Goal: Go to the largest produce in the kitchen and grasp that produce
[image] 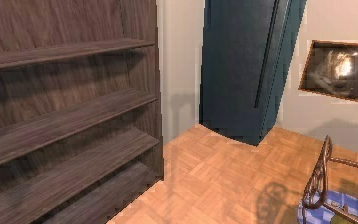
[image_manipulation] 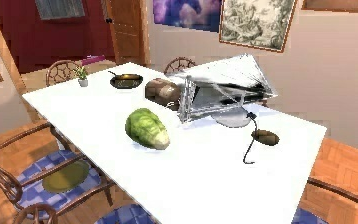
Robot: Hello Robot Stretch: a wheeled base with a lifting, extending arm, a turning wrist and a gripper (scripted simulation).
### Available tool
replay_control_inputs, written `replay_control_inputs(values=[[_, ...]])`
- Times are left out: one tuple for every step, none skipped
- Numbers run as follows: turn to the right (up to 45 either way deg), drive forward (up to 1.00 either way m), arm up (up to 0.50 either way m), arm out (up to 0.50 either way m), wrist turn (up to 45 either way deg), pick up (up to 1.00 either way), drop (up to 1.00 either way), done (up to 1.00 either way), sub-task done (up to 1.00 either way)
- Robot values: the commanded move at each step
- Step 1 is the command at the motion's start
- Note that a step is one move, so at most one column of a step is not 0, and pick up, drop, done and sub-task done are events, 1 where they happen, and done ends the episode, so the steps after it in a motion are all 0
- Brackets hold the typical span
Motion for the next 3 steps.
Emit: replay_control_inputs(values=[[0.0,0.00,0.50,0.00,0.0,0.00,0.00,0.00,0.00],[0.0,0.00,0.38,0.00,0.0,0.00,0.00,0.00,0.00],[0.0,0.00,0.00,0.40,0.0,0.00,0.00,0.00,0.00]])
